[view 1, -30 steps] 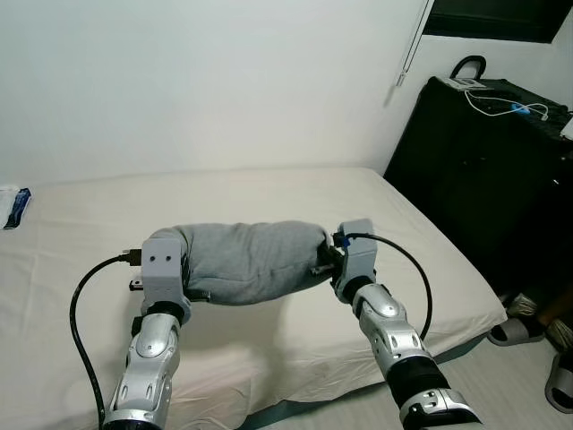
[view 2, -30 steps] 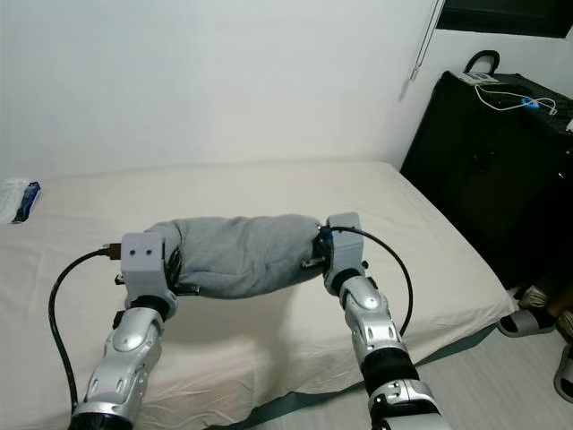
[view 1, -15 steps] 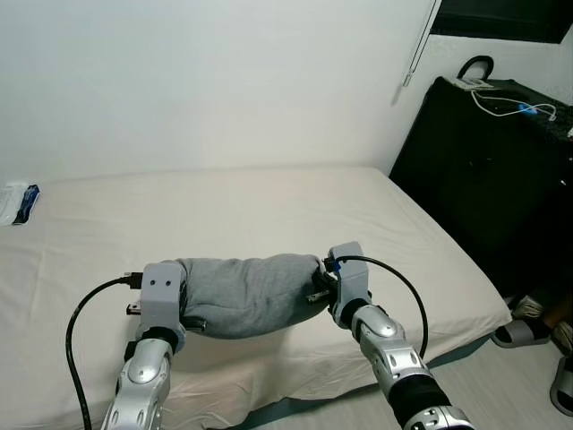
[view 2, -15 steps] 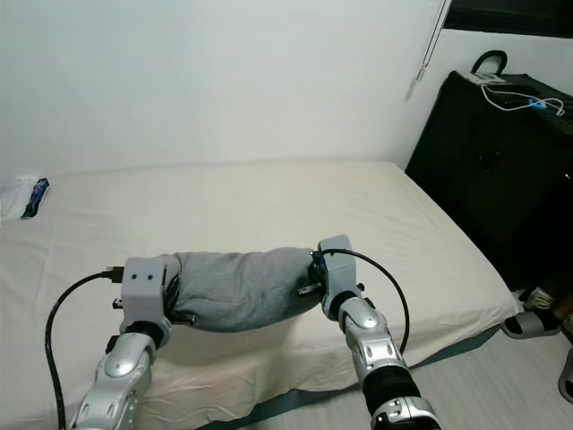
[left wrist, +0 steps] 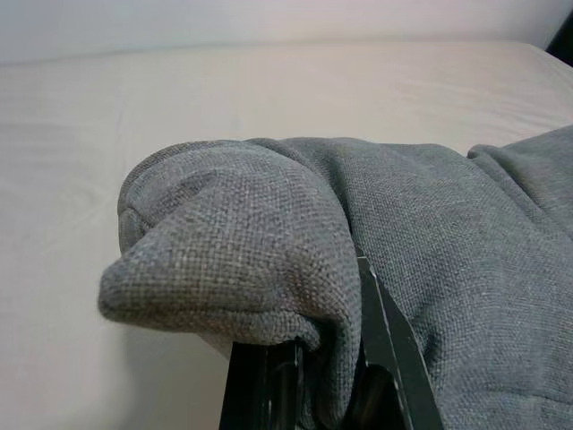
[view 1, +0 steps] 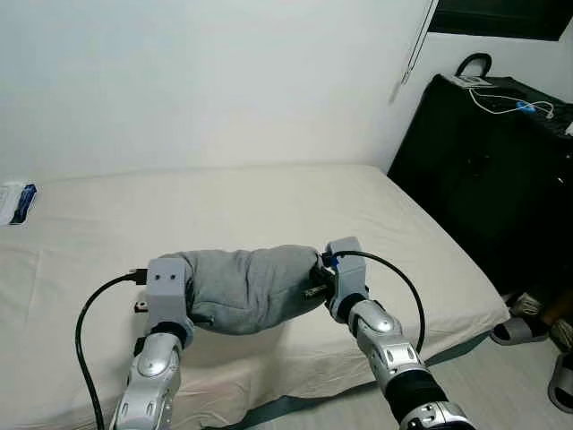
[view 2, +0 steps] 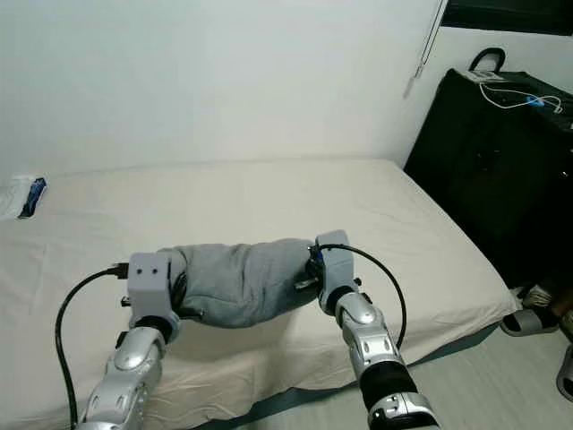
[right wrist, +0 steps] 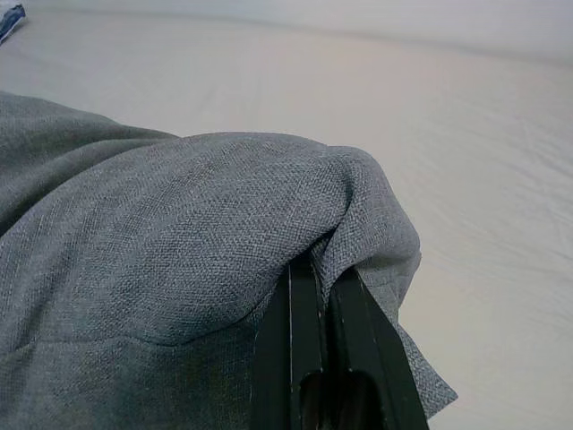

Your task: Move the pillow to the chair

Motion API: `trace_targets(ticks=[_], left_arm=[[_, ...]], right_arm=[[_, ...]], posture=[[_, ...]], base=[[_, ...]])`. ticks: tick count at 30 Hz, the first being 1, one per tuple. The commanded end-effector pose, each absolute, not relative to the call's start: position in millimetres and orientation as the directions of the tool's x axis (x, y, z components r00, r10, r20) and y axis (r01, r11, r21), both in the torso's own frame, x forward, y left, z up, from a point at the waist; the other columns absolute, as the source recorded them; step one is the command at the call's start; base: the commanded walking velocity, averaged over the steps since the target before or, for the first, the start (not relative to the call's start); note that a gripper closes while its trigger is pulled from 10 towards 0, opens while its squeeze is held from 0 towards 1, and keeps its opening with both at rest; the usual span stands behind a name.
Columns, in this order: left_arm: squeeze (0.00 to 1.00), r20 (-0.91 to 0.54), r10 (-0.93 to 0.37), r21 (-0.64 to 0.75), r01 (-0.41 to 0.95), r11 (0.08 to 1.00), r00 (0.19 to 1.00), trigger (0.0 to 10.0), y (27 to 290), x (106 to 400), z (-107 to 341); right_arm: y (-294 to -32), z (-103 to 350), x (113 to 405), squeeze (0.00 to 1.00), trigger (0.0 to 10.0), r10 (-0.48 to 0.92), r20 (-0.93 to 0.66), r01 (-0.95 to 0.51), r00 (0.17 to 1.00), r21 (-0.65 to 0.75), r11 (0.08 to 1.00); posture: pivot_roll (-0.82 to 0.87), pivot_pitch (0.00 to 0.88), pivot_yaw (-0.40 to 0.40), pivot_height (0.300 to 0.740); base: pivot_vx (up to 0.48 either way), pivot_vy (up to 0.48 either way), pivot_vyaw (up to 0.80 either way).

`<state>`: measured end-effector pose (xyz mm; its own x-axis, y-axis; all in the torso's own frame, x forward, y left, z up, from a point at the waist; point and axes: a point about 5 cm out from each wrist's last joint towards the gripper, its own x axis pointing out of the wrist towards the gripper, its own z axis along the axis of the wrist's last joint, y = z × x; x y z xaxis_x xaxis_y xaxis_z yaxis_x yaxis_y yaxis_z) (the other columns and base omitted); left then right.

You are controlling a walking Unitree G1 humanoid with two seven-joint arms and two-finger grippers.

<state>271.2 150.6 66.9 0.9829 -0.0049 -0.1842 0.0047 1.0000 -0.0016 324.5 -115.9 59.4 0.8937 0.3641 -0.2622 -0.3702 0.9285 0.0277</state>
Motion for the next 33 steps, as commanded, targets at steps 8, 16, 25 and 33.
trace_targets(ticks=[8, 16, 25, 33], left_arm=[[0.0, -0.106, -0.141, 0.008, 0.143, 0.99, 0.984, 10.0, 118.9, 276.5, 83.6], [0.0, -0.106, -0.137, 0.058, 0.143, 0.988, 0.985, 10.0, 119.2, 277.5, 83.3], [0.0, -0.105, -0.09, 0.041, 0.094, 0.995, 0.99, 10.0, 126.3, 279.2, 84.5], [0.0, -0.108, -0.085, 0.045, 0.09, 0.995, 0.991, 10.0, 126.1, 277.8, 83.5]], right_arm=[[-100.4, 76.1, 331.2, 0.0, 10.0, 0.41, -0.19, -0.412, 0.892, 0.029, 0.911], [-101.0, 76.3, 332.4, 0.0, 10.0, 0.401, -0.196, -0.404, 0.895, 0.028, 0.914], [-99.8, 78.3, 332.5, 0.0, 10.0, 0.412, -0.186, -0.415, 0.892, 0.027, 0.91], [-101.7, 75.3, 331.2, 0.0, 10.0, 0.409, -0.198, -0.414, 0.891, 0.017, 0.91]], posture=[[0.06, 0.0, -0.139, 0.74], [0.06, 0.0, -0.139, 0.74], [0.06, 0.0, -0.139, 0.74], [0.06, 0.0, -0.141, 0.74]], base=[[0.0, 0.0, 0.0], [0.0, 0.0, 0.0], [0.0, 0.0, -0.53], [0.0, 0.0, -0.8]])
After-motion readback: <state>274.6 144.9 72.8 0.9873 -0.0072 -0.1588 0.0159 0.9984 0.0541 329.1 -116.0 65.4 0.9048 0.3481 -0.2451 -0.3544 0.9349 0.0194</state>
